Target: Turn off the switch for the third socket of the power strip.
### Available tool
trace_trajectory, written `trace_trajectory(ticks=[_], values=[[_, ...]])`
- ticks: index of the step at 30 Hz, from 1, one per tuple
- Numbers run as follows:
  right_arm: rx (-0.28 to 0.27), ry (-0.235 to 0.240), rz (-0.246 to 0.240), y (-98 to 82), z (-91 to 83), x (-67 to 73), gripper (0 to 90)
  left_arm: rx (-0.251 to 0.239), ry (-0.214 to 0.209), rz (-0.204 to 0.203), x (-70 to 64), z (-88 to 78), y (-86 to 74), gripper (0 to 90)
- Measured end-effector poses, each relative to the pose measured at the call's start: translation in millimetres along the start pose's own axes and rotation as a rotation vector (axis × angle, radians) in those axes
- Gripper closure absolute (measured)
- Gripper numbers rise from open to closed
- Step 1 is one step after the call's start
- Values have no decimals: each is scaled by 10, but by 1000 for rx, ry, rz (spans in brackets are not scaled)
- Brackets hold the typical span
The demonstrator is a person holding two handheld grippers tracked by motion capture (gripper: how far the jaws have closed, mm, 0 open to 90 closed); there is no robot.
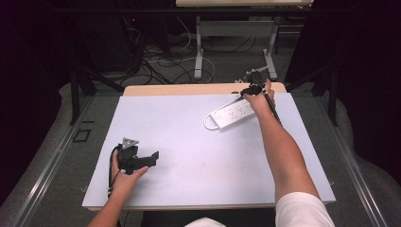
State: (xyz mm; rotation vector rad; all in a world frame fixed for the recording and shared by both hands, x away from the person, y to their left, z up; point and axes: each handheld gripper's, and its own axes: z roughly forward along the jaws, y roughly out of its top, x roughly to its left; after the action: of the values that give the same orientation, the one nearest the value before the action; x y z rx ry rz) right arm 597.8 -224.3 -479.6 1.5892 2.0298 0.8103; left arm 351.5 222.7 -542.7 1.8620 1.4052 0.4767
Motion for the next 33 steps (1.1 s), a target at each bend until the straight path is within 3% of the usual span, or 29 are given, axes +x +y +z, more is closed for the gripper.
trace_trajectory(ticks=[4,20,33], values=[[8,7,27,-8,51,-38,533,-18,8,-5,-4,8,-7,21],[30,13,73,-41,202,-136,656,-10,9,-8,0,7,-10,21],[54,6,59,-65,298,-149,787,-2,9,0,4,5,-12,22]])
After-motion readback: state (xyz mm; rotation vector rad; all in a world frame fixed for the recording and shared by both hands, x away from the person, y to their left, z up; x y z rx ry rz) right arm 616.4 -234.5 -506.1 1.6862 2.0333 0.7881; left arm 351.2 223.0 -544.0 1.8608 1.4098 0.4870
